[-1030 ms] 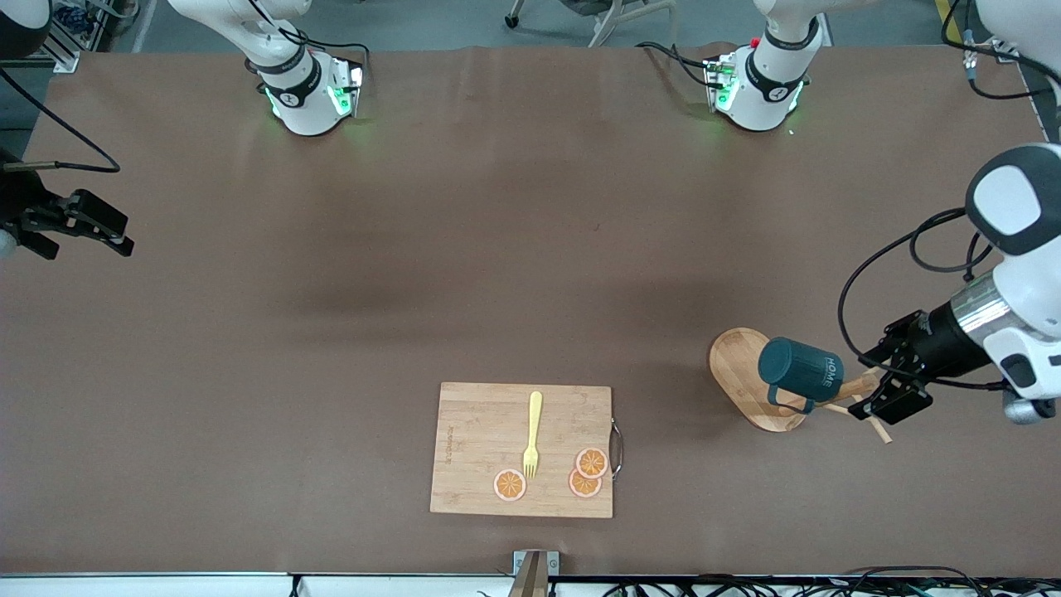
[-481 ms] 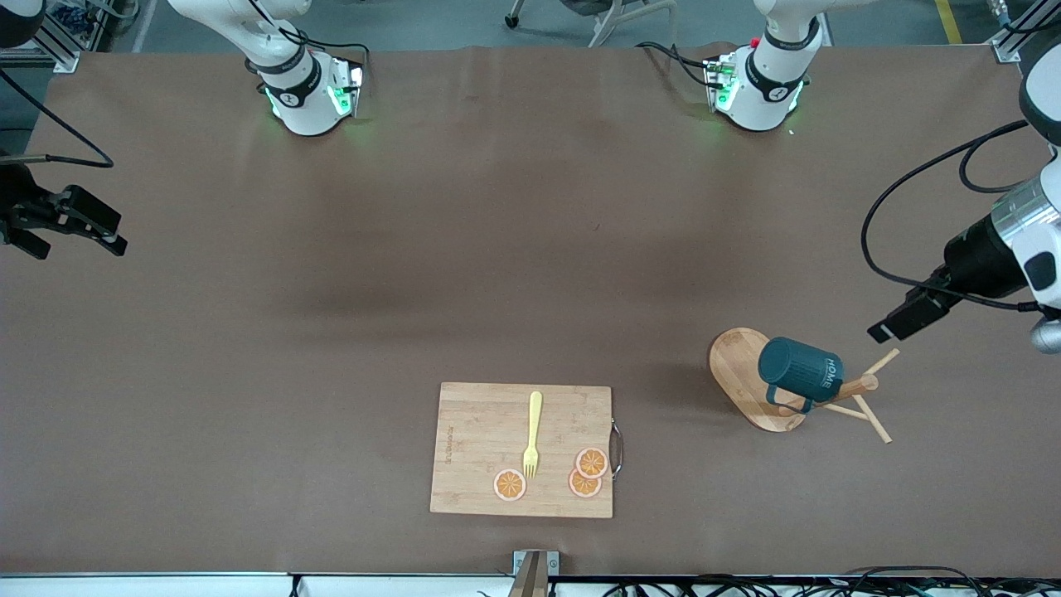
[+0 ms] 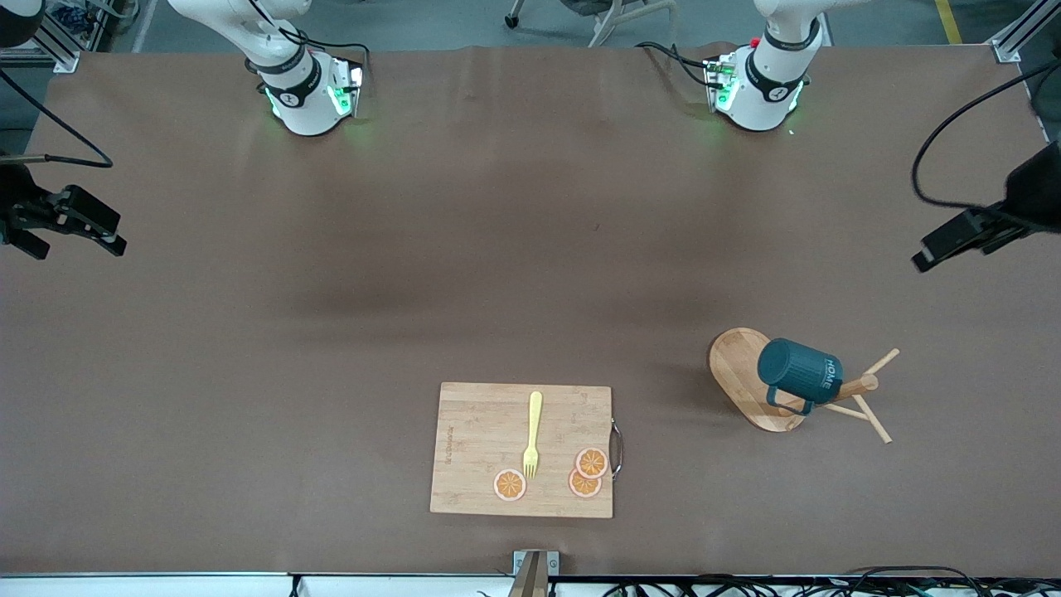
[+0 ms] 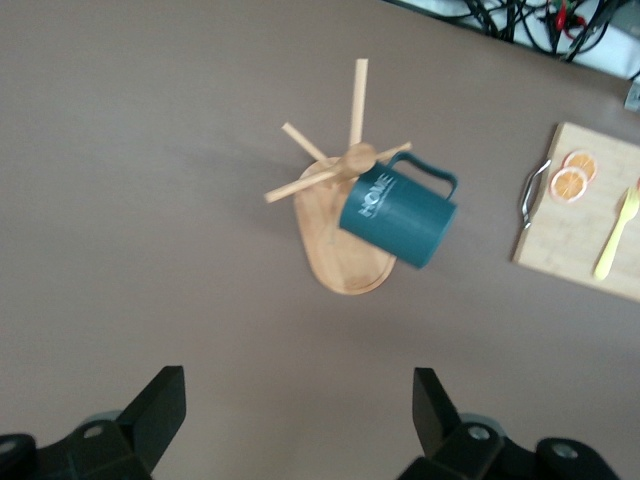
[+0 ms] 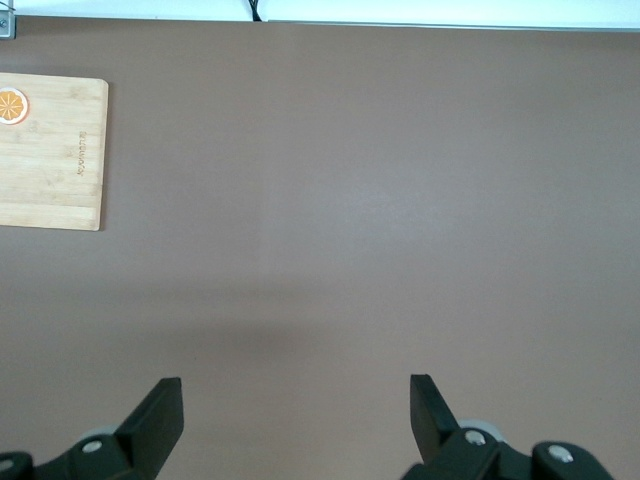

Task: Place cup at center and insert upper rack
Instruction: 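Open the left gripper and withdraw it from the mug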

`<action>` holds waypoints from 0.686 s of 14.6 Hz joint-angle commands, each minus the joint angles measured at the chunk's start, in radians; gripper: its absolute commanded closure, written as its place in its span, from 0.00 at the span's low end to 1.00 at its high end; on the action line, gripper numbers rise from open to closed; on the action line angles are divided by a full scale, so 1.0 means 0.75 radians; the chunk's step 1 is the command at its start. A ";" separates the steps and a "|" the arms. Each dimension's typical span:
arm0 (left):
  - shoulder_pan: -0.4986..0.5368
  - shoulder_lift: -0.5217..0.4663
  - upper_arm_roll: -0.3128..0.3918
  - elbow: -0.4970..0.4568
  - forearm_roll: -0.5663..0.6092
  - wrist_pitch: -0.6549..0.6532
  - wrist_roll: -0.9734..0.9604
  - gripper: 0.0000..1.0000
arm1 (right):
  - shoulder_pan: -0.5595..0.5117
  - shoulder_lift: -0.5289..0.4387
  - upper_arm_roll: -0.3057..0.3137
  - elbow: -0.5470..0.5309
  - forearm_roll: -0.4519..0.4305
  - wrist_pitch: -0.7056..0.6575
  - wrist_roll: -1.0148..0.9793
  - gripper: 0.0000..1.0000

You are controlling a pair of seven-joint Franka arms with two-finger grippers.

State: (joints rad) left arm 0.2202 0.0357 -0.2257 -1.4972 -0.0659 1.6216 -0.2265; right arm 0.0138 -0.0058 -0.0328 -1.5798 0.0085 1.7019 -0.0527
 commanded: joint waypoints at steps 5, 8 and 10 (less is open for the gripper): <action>0.109 -0.150 0.004 -0.080 0.014 -0.035 0.279 0.00 | 0.006 -0.004 -0.001 0.006 -0.020 -0.001 -0.007 0.00; 0.115 -0.132 0.008 -0.051 -0.014 -0.035 0.281 0.00 | 0.006 -0.004 -0.001 0.006 -0.018 0.001 -0.005 0.00; 0.109 -0.127 0.008 -0.049 -0.010 -0.035 0.279 0.00 | 0.008 -0.009 -0.001 0.004 -0.022 -0.003 -0.007 0.00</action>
State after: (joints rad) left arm 0.2985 -0.0554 -0.2166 -1.5356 -0.0681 1.5974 -0.0364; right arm 0.0140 -0.0058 -0.0327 -1.5794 0.0083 1.7020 -0.0528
